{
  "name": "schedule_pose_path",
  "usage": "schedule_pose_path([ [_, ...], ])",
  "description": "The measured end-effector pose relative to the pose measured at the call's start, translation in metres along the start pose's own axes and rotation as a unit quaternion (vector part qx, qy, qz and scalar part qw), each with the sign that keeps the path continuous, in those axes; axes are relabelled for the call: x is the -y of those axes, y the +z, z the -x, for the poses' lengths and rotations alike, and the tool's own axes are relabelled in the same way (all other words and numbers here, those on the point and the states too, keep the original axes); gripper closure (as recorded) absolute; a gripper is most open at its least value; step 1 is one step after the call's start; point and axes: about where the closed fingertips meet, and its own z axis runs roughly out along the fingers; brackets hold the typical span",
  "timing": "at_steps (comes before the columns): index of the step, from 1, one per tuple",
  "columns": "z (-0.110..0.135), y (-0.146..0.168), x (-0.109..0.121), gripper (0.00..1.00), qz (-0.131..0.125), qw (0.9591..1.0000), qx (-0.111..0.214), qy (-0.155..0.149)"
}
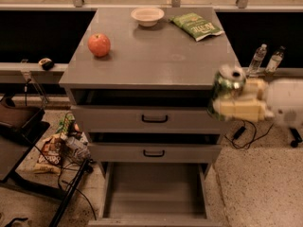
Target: Place green can into bottom drawer
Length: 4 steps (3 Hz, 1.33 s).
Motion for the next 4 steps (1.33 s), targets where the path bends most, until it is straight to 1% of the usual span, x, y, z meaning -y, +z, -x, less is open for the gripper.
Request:
schedule_pose_path([
  [1,-0.085,-0.027,-0.034,1.0,-0.019,0.9961,0.027,0.081],
  [2,-0.119,-0.035,-0.058,1.0,-0.019,0.9931,0.017,0.114],
  [3,-0.119,-0.035,-0.058,1.0,-0.018,0.9932,0.017,0.114],
  [4,-0.124,-0.007,-0.062,1.0,0.009,0.9953,0.007,0.096],
])
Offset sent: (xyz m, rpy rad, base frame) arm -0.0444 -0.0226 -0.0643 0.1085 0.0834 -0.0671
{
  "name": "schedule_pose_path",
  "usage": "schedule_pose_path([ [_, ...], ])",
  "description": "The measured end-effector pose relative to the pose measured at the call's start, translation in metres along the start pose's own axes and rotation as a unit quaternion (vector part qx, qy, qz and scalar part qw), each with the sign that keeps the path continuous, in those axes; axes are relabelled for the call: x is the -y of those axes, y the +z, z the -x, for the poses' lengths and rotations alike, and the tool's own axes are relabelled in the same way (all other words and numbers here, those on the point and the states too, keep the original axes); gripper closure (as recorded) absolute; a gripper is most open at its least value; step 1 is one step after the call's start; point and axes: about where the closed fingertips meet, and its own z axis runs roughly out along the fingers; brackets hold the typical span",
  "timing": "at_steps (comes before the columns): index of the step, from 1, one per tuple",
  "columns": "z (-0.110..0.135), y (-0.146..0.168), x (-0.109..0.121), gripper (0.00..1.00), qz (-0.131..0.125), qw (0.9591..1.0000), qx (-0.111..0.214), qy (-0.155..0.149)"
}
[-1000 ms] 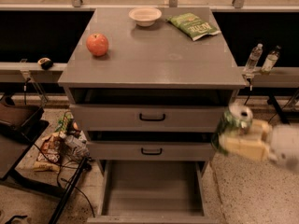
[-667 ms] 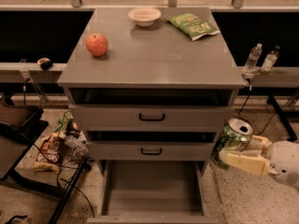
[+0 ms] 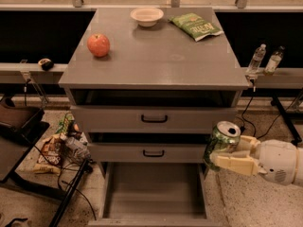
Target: Place green can into bottom drawer
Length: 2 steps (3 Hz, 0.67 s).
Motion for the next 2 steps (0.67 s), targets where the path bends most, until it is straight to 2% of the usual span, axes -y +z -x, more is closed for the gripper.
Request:
schedule_pose_path([
  [1,-0.039,0.037,-0.005,1.0,0.018,0.9997,0.015,-0.002],
  [2,-0.108,0.08,-0.002,1.0,0.018,0.999,0.035,-0.019],
])
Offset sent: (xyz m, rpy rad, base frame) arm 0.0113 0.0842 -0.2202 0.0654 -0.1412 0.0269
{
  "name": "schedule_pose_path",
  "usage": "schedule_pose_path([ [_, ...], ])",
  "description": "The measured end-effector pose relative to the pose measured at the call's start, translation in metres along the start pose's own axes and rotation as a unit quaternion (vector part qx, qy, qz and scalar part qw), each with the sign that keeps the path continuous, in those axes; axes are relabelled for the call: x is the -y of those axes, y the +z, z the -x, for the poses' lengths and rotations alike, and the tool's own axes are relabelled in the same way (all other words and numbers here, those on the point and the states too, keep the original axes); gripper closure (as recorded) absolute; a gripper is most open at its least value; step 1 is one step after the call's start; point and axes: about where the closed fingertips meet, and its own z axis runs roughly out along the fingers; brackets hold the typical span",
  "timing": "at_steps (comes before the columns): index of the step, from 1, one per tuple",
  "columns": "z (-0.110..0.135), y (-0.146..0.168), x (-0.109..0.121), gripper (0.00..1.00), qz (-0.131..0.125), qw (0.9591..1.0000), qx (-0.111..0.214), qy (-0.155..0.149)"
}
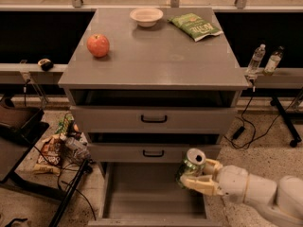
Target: Place green can into bottom drawer
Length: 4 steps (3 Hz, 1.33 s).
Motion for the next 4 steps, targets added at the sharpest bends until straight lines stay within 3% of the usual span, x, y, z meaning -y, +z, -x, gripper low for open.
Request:
schedule_pose_path([
  [1,-0.048,0.022,0.007,1.0,-0.014,0.9997,0.004,-0.017],
  [2,-0.078,0.036,0.014,1.0,-0.021,0.9994,-0.013,-0.025],
  [4,-0.086,0.044,0.011,1.0,-0.023,0.9991,-0.026,-0.025],
])
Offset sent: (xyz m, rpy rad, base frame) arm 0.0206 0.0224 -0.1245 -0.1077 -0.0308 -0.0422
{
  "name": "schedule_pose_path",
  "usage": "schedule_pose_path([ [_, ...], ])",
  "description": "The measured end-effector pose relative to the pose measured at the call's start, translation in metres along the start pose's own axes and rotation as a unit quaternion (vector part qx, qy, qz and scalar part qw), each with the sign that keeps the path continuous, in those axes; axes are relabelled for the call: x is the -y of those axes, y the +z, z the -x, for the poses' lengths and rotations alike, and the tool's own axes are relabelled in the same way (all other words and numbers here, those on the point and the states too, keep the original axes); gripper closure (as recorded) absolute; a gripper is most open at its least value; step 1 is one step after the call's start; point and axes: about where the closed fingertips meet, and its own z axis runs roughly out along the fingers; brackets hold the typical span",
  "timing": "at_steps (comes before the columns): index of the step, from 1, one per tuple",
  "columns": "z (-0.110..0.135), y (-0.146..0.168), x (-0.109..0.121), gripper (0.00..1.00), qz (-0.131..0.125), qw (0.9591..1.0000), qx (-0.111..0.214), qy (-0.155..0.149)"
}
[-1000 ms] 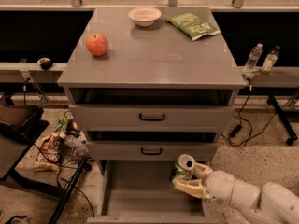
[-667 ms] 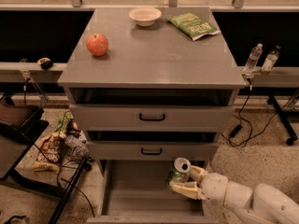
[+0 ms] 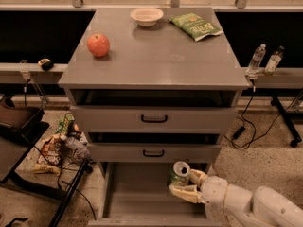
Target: Place green can into bottom drawer
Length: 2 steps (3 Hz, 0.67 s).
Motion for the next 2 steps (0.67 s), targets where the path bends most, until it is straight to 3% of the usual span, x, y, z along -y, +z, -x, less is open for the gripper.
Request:
schedule_pose_path([
  [2,-0.137,0.05,0.025,1.0,-0.003,0.9975,-0.07,0.009],
])
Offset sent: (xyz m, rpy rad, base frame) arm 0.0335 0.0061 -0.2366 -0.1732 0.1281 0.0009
